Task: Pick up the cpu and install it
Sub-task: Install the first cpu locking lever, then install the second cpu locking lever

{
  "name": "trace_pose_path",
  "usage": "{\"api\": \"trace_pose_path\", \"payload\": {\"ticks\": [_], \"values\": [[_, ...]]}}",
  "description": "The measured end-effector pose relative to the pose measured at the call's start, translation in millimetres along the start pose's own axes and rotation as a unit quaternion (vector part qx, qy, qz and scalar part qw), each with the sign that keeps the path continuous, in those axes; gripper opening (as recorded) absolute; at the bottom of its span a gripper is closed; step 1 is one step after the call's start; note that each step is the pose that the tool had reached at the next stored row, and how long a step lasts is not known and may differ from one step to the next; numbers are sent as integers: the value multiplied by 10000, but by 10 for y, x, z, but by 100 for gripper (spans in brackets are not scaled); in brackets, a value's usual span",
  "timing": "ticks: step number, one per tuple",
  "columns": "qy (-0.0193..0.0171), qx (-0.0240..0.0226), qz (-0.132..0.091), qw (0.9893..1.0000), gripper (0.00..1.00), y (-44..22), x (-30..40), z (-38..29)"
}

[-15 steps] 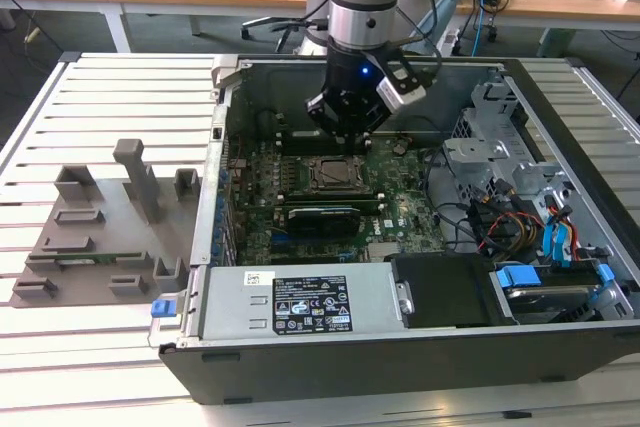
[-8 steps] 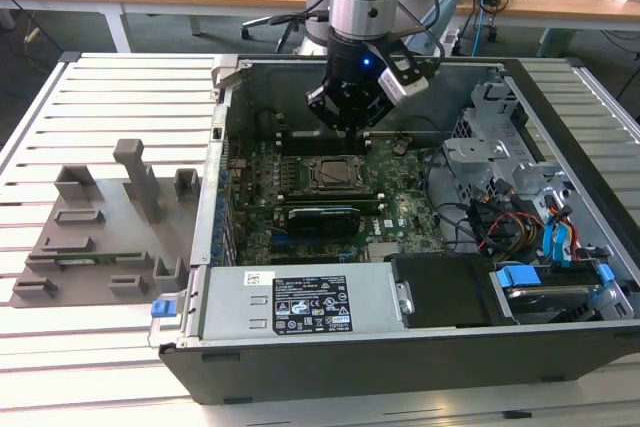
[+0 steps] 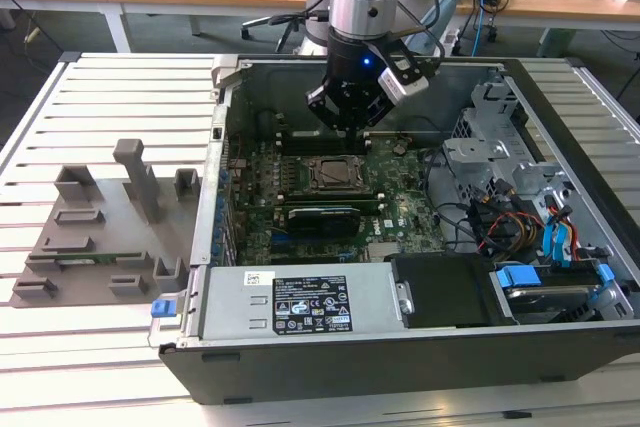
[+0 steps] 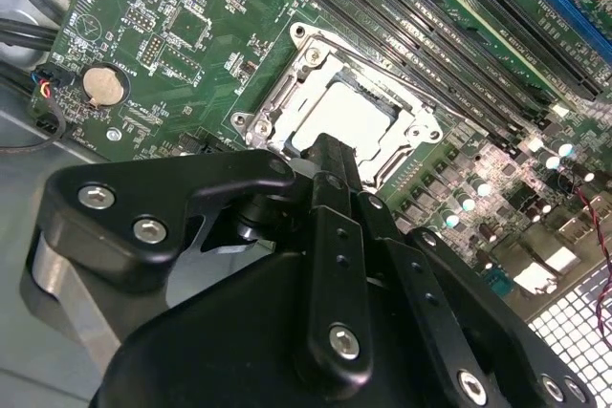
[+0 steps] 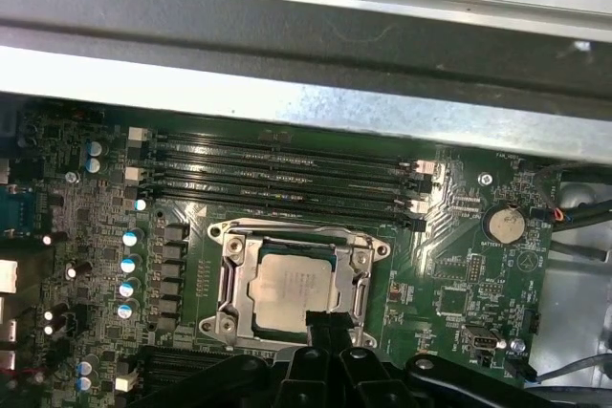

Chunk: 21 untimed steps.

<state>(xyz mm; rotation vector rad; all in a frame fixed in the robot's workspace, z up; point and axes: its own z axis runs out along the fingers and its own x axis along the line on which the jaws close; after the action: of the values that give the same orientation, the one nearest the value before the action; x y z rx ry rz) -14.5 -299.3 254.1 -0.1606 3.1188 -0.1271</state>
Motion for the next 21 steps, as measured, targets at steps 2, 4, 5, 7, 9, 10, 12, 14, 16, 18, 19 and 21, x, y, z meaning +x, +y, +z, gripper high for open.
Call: {"api": "trace_pose_path", "payload": {"ticks": [2, 4, 5, 7, 9, 10, 12, 14, 16, 18, 19, 21], "values": [[0, 0, 0, 10000, 11, 0, 0, 0], [0, 0, 0, 10000, 11, 0, 0, -1], [0, 1, 0, 10000, 11, -2, 0, -2], [0, 0, 0, 10000, 11, -52, 5, 3], [0, 0, 0, 10000, 11, -91, 9, 6], [0, 0, 0, 10000, 11, -106, 11, 7], [0, 0, 0, 10000, 11, -160, 17, 12], [0, 0, 0, 10000, 11, -195, 20, 15], [-1, -1, 1, 10000, 11, -204, 21, 17], [0, 0, 0, 10000, 11, -212, 22, 19], [0, -1, 0, 10000, 11, -215, 23, 21], [0, 0, 0, 10000, 11, -219, 23, 21]]}}
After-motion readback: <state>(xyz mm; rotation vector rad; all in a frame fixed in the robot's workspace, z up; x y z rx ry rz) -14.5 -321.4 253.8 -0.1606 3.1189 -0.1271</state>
